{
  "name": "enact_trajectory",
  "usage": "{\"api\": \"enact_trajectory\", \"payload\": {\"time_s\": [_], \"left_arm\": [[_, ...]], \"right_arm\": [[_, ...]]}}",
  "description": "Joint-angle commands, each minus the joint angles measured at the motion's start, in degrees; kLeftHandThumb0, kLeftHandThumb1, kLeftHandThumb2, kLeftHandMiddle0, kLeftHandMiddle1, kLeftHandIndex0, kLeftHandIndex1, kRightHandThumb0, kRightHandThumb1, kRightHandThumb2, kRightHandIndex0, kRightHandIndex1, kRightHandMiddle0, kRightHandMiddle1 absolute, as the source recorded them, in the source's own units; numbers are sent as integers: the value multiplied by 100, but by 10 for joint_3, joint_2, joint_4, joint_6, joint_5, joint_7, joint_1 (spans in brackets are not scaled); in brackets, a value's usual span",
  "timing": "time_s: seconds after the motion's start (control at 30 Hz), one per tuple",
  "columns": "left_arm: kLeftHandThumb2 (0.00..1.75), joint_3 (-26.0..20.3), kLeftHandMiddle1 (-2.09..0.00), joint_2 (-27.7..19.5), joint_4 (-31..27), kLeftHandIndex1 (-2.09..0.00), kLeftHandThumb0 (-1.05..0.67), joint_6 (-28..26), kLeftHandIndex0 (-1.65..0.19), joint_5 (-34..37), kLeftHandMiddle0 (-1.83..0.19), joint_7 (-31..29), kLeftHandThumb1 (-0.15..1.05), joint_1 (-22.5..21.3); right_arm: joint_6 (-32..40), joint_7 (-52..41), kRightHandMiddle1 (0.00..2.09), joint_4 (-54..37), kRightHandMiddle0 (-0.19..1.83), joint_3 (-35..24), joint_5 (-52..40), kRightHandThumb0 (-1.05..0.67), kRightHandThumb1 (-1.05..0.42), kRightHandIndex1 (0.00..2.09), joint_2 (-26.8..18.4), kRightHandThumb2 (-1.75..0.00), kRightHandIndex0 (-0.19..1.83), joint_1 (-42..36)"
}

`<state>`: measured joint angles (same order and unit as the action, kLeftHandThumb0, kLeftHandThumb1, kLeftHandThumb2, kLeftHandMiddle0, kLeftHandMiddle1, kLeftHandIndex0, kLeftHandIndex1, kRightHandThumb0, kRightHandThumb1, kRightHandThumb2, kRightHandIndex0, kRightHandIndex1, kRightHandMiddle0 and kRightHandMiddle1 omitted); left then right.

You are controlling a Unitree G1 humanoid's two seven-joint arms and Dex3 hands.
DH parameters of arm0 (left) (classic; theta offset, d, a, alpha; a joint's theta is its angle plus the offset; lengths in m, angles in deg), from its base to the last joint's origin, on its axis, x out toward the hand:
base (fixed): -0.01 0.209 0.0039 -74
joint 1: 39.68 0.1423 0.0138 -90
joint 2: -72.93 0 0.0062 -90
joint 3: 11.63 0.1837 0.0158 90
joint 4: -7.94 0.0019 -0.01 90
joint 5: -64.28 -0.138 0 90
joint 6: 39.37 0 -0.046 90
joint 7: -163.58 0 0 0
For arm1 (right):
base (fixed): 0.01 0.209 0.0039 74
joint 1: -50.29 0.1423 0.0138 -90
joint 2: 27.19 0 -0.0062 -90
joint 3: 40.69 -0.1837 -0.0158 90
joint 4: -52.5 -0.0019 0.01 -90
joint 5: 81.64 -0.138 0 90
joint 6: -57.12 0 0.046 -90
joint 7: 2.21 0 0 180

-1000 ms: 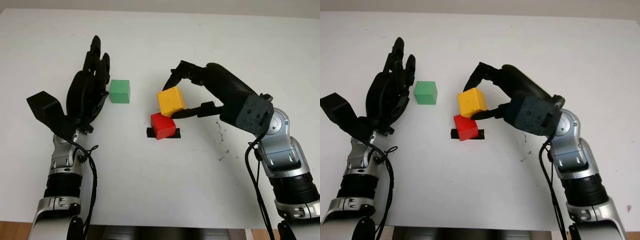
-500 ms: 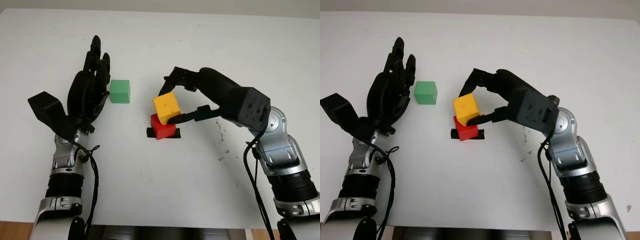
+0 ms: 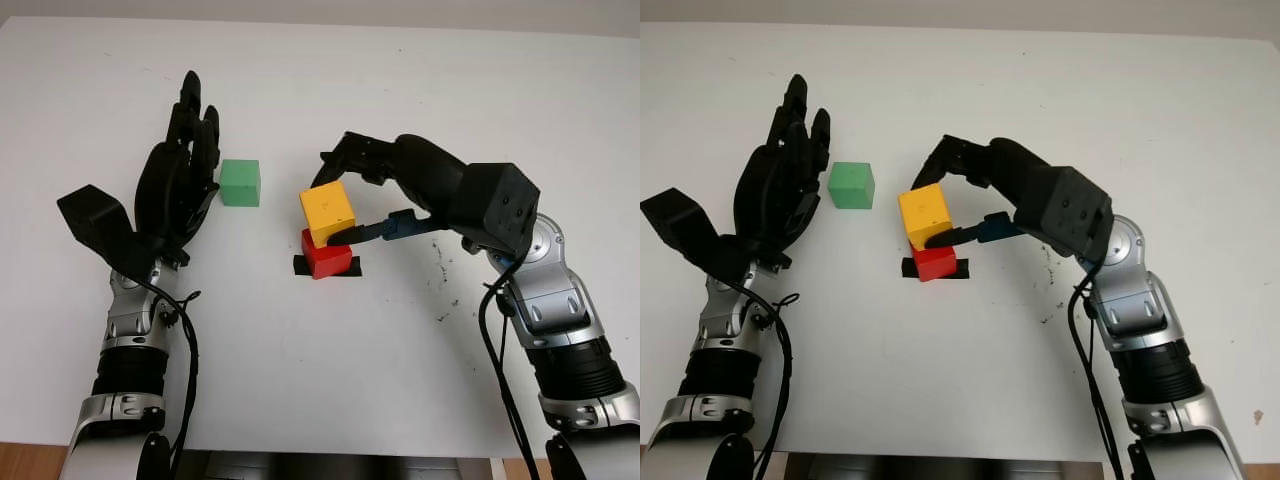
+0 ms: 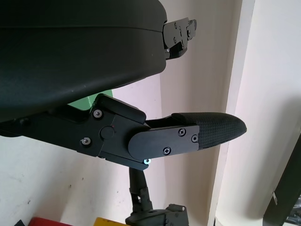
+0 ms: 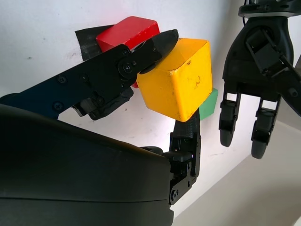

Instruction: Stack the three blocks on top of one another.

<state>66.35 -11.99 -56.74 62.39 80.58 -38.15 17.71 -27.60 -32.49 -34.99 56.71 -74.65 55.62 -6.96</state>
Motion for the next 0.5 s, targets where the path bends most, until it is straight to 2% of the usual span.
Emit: {"api": "enact_trajectory", "payload": {"time_s": [0.0,0.47], "left_arm": [[53,0,0,-2,-9,0,-80,2,19,2,19,-3,105,6],[53,0,0,-4,-10,0,-79,-1,19,3,19,-4,105,6]], "right_arm": [[-15,3,159,5,33,3,-2,-46,-96,3,6,-5,28,8],[-19,-9,160,39,35,19,2,-48,-96,3,4,-5,27,7]]}}
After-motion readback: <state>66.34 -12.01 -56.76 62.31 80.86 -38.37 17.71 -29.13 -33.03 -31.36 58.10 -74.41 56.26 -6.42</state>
